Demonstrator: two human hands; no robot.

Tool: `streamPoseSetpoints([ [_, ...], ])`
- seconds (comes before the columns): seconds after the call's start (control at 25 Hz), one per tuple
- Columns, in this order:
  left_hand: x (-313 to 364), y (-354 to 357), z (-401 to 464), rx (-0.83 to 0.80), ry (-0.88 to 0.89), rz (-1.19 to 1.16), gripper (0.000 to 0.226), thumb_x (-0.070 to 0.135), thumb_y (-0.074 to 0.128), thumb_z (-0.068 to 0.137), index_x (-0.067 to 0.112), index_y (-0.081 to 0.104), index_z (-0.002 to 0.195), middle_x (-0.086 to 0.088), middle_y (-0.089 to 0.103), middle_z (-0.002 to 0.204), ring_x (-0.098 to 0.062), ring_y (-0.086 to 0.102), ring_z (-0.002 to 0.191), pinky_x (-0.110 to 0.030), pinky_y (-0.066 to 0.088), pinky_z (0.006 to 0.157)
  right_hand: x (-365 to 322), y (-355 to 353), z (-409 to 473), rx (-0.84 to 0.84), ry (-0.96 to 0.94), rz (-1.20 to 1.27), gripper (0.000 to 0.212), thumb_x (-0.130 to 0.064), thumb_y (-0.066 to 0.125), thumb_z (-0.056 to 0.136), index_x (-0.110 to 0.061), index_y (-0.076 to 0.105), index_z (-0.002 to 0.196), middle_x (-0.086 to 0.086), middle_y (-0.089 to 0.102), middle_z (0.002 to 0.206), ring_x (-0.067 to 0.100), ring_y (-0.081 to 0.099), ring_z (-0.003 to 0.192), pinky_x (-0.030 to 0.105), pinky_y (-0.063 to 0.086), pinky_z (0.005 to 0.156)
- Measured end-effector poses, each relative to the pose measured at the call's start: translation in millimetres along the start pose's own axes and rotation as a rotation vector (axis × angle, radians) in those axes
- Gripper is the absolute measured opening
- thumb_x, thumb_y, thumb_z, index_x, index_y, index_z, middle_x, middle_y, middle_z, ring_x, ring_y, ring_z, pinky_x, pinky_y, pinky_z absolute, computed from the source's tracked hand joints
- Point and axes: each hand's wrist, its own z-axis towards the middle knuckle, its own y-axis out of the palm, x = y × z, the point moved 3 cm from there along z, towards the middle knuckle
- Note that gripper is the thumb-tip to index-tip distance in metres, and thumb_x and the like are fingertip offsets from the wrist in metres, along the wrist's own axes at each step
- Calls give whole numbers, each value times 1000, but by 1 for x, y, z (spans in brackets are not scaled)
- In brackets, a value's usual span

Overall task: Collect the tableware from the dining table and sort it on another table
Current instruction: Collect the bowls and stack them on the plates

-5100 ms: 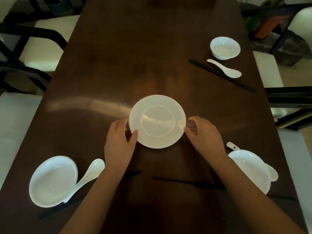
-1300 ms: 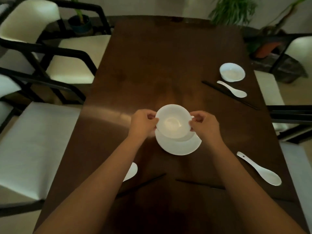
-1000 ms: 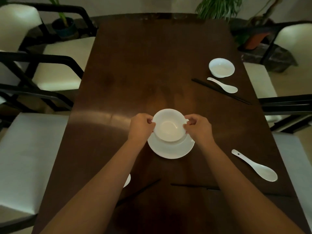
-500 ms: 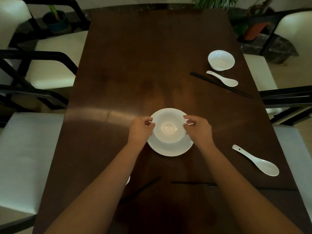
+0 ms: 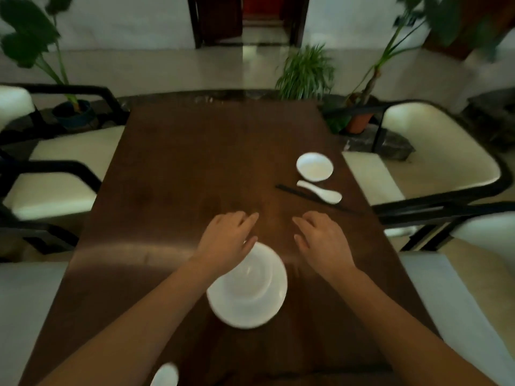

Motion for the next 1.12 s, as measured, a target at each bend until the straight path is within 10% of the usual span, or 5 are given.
streamPoseSetpoints([
  [0.76,15,131,291,-71,-251,252,39,45,39,92,13,53,110,-6,60,100,-22,58,91,-37,43,82,216,97,198,-58,87,-86,44,-23,49,92,-9,40,132,12,47,130,27,48,115,35,46,89],
  [1.12,4,150,286,0,-898,-815,6,8,61,87,4,63,91,-9,66,74,-15,66,61,-26,57,60,229,119,208,-90,557,695,30,0,61,80,-8,60,109,13,67,103,24,67,83,37,58,78],
])
